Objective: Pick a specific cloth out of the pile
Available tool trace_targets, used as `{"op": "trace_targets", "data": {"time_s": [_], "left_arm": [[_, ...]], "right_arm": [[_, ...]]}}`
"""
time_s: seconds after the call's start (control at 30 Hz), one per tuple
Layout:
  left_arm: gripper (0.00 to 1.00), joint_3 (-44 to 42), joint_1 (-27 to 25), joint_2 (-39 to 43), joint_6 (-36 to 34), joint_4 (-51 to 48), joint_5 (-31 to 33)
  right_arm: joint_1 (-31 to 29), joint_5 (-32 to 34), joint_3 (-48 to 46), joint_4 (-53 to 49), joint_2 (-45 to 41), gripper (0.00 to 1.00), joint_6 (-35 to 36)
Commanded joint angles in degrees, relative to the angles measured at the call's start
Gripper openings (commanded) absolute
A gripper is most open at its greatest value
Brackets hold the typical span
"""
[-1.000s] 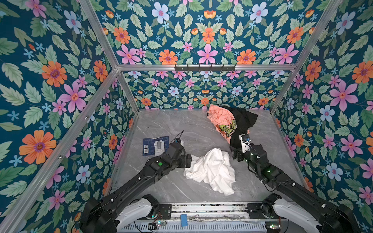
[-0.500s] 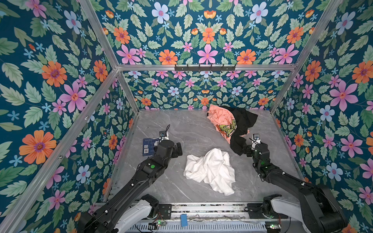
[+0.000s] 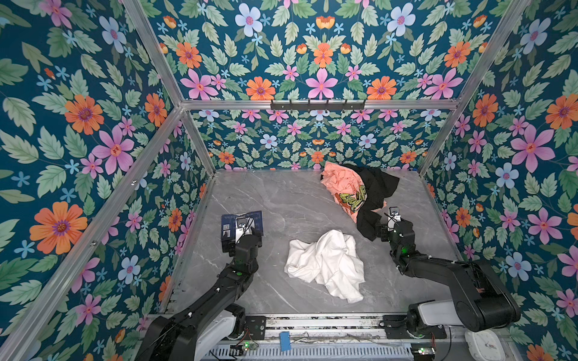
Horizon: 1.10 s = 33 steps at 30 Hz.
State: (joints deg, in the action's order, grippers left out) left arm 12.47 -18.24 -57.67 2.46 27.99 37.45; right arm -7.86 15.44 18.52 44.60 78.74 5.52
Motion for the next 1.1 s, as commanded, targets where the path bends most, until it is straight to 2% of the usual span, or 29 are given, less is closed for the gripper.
{"op": "trace_targets", "data": {"time_s": [0.0,0.13,0.2,0.27,0.3,0.33,0.5,0.63,0.7,0.77,0.83,1.07], "left_arm": [[0.96,-1.38,5.29,-5.66,-0.86,15.93,-5.34],[0.96,-0.05,6.83,-14.25,-5.2,23.5,-8.26],[0.96,0.6,7.65,-16.84,-6.23,26.31,-10.38],[0.94,0.8,9.7,-18.91,-6.23,30.69,-15.01],[0.92,0.9,10.88,-19.74,-6.99,31.84,-17.66],[0.92,1.11,11.94,-20.56,-7.07,32.87,-19.28],[0.92,-0.17,16.72,-22.2,-0.85,37.35,-24.82],[0.91,0.49,17.27,-30.07,1.69,44.13,-23.62],[0.91,1.35,17.27,-34.9,0.8,48.24,-23.69],[0.91,2.29,16.92,-34.35,-0.36,45.64,-26.48],[0.92,1.71,17.2,-34.79,0.0,47.78,-26.39],[0.99,2.8,17.27,-35.05,-0.26,46.15,-26.75]], "right_arm": [[3.64,-5.12,-3.04,7.88,0.24,0.92,-5.47],[5.13,-5.45,-3.43,10.68,2.97,0.9,-7.27],[5.14,-5.34,-3.66,15.35,5.34,0.9,-6.68],[5.72,-6.83,-2.88,9.89,3.5,0.87,-7.46],[6.37,-8.17,-2.77,10.8,4.07,0.88,-7.44],[6.43,-8.33,-2.71,11.22,4.3,0.99,-7.42],[6.8,-9.2,-2.22,9.08,3.71,0.99,-7.66],[6.81,-9.29,-2.2,9.27,3.88,0.99,-7.68],[6.96,-8.95,-2.19,8.98,3.81,0.99,-7.74],[6.93,-8.52,-1.48,7.64,3.88,0.99,-8.22],[6.93,-8.48,-1.5,7.85,3.87,0.99,-8.23],[6.89,-8.41,-1.49,7.71,3.8,0.99,-8.29]]}}
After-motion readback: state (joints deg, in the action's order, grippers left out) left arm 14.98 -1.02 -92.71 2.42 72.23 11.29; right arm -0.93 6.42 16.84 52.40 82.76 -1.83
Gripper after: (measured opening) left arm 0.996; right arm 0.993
